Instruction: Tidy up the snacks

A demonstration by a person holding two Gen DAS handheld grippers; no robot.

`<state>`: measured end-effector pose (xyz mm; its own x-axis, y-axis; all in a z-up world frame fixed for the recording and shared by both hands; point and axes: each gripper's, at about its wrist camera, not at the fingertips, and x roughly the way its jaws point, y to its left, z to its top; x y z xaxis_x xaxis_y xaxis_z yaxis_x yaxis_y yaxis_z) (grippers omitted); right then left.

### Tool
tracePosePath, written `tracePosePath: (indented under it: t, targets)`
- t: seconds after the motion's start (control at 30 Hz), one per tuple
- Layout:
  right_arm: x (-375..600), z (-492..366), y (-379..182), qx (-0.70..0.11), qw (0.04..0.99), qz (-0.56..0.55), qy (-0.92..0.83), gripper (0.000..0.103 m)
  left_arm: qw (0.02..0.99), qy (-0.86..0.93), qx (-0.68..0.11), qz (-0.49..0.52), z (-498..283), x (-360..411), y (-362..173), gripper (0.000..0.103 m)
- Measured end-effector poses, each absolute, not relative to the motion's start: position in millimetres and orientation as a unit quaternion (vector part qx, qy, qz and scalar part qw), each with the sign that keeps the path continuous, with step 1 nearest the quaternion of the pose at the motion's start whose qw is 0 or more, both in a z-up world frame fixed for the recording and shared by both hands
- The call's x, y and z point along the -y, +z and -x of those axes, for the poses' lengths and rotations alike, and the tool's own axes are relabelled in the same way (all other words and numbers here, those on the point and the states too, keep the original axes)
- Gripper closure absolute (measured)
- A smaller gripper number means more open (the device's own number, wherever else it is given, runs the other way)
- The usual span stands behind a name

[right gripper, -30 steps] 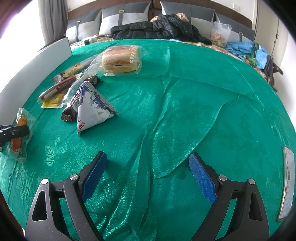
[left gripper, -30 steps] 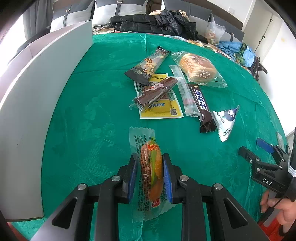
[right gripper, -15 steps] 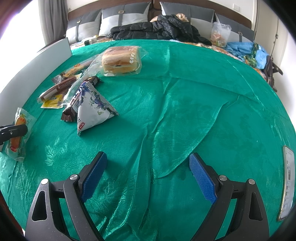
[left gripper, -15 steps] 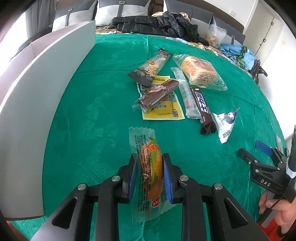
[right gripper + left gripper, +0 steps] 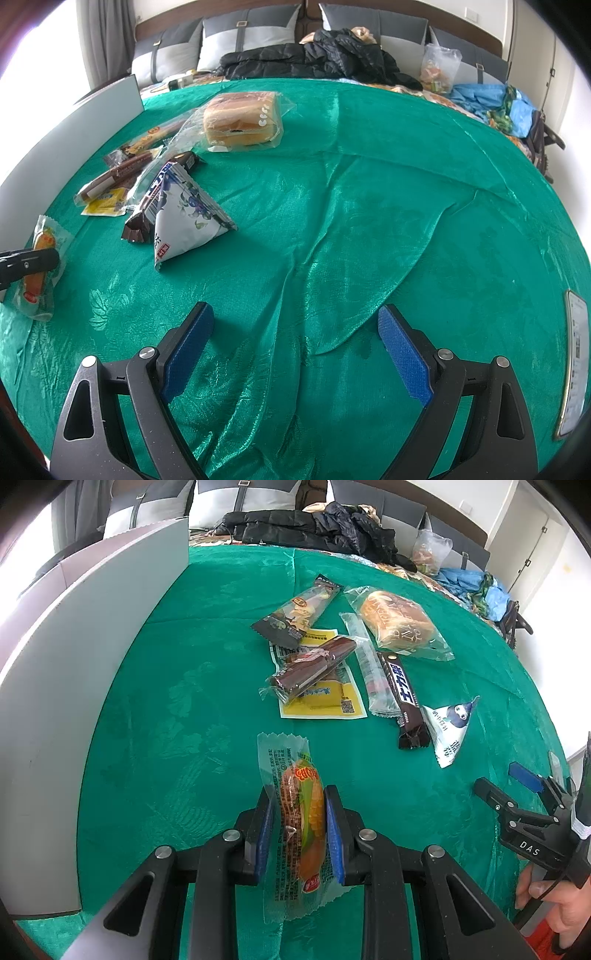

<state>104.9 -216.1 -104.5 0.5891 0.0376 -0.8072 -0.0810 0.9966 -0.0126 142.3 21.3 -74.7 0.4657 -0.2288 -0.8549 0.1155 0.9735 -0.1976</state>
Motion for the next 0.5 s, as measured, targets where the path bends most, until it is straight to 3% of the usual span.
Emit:
tracePosePath:
  t: [0.13, 0.33, 0.5]
  targets:
    - [219, -110, -101, -0.469, 0.881, 0.026, 0.058, 0.011, 0.855, -0.102, -0.504, 0.061, -142, -23, -72, 0.078]
    - [259, -116, -84, -0.436, 0.879, -0.151, 0.118, 0.012, 0.862, -0.107, -0.489, 0.076, -135, -34, -60, 0.078]
    - [211, -129, -73, -0.435, 0.872, -0.091, 0.207, 0.014, 0.866, -0.104, -0.484, 0.075, -130, -43, -55, 0.078]
